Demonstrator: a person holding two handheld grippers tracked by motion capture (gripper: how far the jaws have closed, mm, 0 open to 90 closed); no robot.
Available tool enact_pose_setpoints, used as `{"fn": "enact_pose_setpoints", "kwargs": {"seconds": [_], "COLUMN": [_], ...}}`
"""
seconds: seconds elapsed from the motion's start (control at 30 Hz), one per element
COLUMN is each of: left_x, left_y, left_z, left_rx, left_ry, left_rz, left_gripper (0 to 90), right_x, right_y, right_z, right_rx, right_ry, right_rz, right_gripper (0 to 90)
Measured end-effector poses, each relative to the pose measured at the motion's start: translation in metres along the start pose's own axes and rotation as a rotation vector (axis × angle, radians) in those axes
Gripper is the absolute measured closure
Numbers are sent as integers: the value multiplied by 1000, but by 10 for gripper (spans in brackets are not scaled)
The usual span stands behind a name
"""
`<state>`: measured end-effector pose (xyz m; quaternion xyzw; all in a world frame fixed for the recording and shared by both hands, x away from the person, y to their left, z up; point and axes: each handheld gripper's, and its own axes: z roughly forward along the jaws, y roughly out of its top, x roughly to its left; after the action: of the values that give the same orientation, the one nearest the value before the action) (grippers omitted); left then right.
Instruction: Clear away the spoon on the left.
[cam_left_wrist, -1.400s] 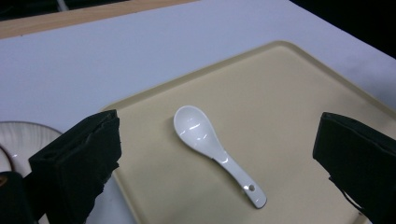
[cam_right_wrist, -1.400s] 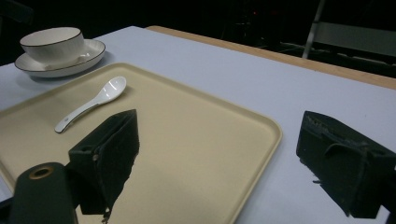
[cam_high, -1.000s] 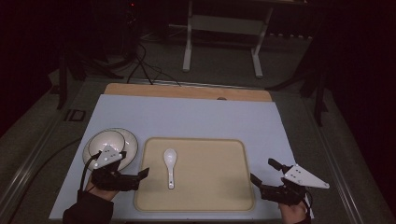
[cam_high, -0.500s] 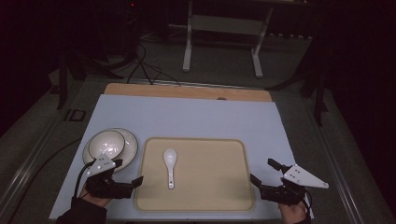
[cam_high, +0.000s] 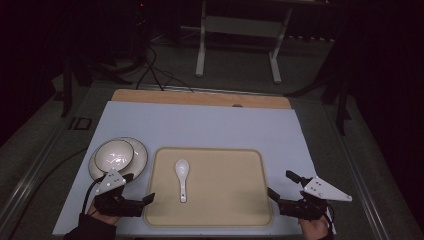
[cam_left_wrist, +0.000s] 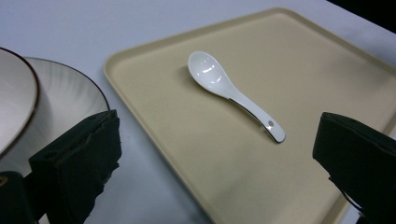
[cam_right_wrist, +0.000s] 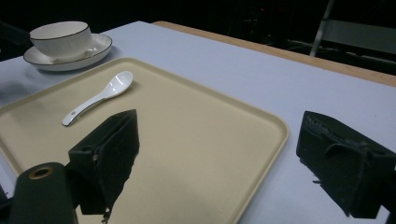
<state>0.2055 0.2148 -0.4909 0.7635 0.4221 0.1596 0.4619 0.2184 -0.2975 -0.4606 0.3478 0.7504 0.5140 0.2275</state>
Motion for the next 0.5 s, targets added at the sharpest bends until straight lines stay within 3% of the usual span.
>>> {"fn": "enact_pose_setpoints", "kwargs": {"seconds": [0.23, 0.5], "left_x": [4, 3], "left_y": [-4, -5], "left_z": [4, 10], "left_rx": [12, 36], "left_ry": [-17, -34], "left_rz": [-28, -31], "left_gripper": [18, 18], "right_x": [-2, -1], "right_y": [-1, -1], "right_z": [0, 0], "right_rx": [11, 16], "right_ry": [6, 5], "right_rz": [4, 1], "right_gripper": [132, 132]}}
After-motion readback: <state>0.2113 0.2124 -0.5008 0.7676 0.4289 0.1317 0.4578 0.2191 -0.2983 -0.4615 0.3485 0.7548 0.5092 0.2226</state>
